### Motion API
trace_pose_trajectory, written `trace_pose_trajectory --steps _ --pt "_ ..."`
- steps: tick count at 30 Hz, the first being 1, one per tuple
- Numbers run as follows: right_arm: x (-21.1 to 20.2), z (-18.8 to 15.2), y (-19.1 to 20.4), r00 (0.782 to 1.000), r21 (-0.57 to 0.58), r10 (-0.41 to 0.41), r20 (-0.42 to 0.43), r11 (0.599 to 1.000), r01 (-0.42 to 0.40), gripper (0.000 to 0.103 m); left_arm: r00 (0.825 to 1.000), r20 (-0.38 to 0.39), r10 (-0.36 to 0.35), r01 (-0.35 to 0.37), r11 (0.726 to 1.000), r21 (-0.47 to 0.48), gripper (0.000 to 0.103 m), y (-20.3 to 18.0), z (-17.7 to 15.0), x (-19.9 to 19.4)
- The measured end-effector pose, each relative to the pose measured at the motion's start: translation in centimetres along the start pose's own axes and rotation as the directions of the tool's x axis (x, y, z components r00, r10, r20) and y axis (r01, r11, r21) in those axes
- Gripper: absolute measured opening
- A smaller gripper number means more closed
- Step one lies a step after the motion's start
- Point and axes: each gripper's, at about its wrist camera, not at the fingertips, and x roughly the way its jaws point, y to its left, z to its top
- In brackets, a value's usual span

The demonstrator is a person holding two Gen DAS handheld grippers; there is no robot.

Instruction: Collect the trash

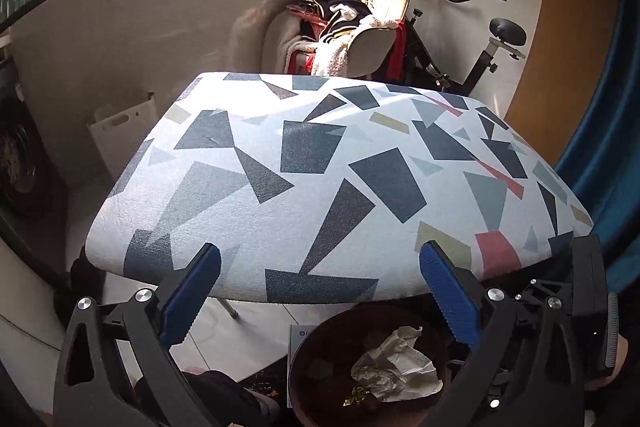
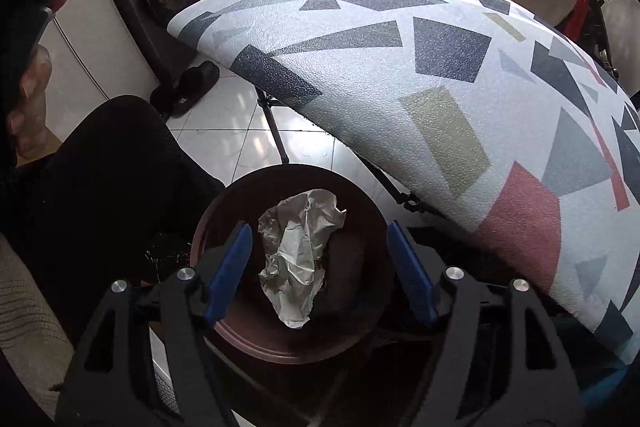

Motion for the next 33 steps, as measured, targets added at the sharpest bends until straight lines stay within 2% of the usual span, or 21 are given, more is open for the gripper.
trace_pose_trajectory --steps 1,2,6,12,18,23,26,30,33 --pt "-0.2 0.1 -0.1 1.000 0.003 -0.019 0.010 1.000 0.019 0.089 1.000 -0.001 -0.002 0.002 1.000 -0.010 0.097 0.2 0.1 0.0" --pt "-0.5 0.3 -0.3 0.999 0.004 -0.042 0.023 0.999 0.042 0.093 1.000 -0.002 -0.004 0.004 1.000 -0.022 0.097 0.4 0.1 0.0" --pt "-1.9 1.1 -1.6 0.992 0.039 -0.114 0.060 0.993 0.112 0.096 1.000 0.005 -0.015 0.015 0.998 -0.060 0.097 1.1 0.7 -0.1" --pt "-6.0 3.3 -3.7 0.968 0.130 -0.200 0.149 0.975 0.181 0.097 0.998 0.067 0.002 0.000 1.000 -0.024 0.097 0.7 2.6 -1.6" --pt "-11.1 6.4 -5.0 0.923 0.164 -0.300 0.243 0.950 0.266 0.097 0.987 0.156 0.045 -0.049 0.999 0.022 0.097 -0.6 6.0 -4.0" --pt "-15.7 8.7 -6.0 0.873 0.228 -0.359 0.330 0.928 0.295 0.097 0.974 0.223 0.030 -0.041 0.998 0.044 0.097 -1.4 8.9 -6.2" --pt "-18.1 9.5 -6.3 0.847 0.250 -0.373 0.378 0.922 0.295 0.097 0.967 0.246 0.060 -0.076 0.995 0.059 0.097 -2.0 10.3 -7.1" --pt "-20.1 10.2 -6.5 0.824 0.263 -0.387 0.414 0.917 0.300 0.097 0.960 0.269 0.081 -0.106 0.991 0.080 0.097 -2.6 11.4 -8.1" --pt "-21.0 10.4 -6.5 0.816 0.268 -0.389 0.428 0.917 0.297 0.097 0.956 0.285 0.074 -0.100 0.992 0.080 0.097 -2.7 11.9 -8.8"
